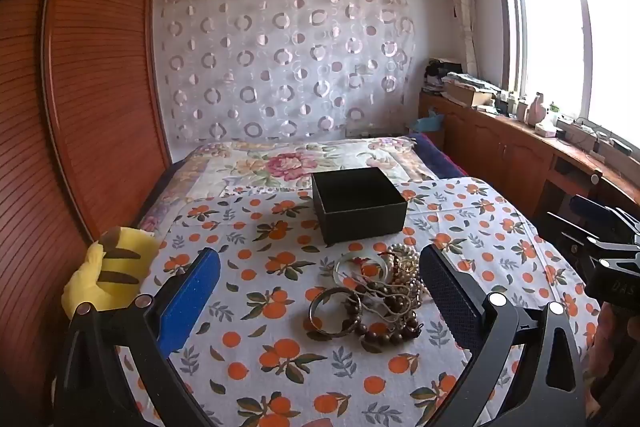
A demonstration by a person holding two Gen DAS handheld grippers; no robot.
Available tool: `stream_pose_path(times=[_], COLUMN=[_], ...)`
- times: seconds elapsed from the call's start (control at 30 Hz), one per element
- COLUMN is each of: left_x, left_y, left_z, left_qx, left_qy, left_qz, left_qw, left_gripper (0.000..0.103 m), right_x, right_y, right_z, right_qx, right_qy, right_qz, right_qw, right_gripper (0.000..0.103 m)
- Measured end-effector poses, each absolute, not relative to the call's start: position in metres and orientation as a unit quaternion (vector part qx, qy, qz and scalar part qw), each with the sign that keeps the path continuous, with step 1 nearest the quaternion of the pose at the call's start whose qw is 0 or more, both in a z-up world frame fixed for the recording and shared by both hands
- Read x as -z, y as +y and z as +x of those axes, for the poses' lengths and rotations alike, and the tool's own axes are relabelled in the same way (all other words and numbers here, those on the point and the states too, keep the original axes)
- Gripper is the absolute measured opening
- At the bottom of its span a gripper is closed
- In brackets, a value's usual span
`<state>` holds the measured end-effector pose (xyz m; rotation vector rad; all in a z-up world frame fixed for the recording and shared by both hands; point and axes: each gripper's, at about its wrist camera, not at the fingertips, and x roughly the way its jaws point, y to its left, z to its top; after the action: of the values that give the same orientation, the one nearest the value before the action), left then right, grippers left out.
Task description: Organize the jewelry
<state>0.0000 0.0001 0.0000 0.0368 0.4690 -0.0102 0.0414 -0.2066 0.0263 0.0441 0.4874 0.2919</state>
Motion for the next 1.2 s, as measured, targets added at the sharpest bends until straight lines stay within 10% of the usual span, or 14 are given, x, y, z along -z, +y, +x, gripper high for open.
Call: stream_pose_path(times=[1.2], left_x=[-0.0004], left_y=[-0.0003], left_z=[0.0017], left_qx=[0.004], left_qy=[0.233], left_qz=[0.017], left_qw=[0.972], left_gripper=[0.097], right_x=[-0.0344], right_y=[-0.2047], right_z=[0.0371], right_qx=[-0.148], right_qy=[0.231], right_qz=[0.028], right_qw=[0.961], right_gripper=[0.101])
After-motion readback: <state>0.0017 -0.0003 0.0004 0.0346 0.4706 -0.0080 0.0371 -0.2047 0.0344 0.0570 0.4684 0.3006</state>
